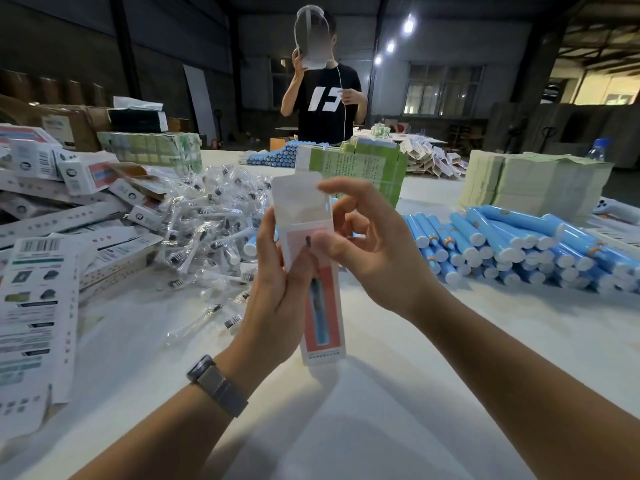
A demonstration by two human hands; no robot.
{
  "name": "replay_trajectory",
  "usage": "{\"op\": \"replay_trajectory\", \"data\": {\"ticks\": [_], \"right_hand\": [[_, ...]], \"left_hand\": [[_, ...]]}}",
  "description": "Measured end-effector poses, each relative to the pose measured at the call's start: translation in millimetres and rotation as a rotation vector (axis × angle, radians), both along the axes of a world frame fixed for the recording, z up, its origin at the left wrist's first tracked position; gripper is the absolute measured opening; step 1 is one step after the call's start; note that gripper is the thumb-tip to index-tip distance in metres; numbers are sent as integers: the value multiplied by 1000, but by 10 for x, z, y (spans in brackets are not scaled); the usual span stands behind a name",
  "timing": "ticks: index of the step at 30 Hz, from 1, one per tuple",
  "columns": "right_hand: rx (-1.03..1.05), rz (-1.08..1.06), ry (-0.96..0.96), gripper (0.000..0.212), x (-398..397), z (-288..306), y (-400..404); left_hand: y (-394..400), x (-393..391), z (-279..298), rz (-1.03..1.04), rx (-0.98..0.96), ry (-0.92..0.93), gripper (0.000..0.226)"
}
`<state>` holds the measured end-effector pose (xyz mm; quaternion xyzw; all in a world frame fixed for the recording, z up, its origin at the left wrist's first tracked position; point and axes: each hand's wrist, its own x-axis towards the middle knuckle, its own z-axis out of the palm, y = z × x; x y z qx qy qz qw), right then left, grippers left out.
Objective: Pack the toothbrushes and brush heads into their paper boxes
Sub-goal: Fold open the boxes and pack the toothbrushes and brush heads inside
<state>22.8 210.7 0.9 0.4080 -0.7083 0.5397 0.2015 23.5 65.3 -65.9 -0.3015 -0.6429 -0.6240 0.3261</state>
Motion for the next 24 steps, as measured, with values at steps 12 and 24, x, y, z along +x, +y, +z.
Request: {"op": "replay_trajectory", "data": {"ticks": [12,24], "right_hand": [[-25,-4,-100,36,6,-147,152],[47,-24,-54,10,118,-152,260]], "left_hand": [[2,53,-29,-177,-55,-42,47],[96,174,51,-331,4,-105,31]]}}
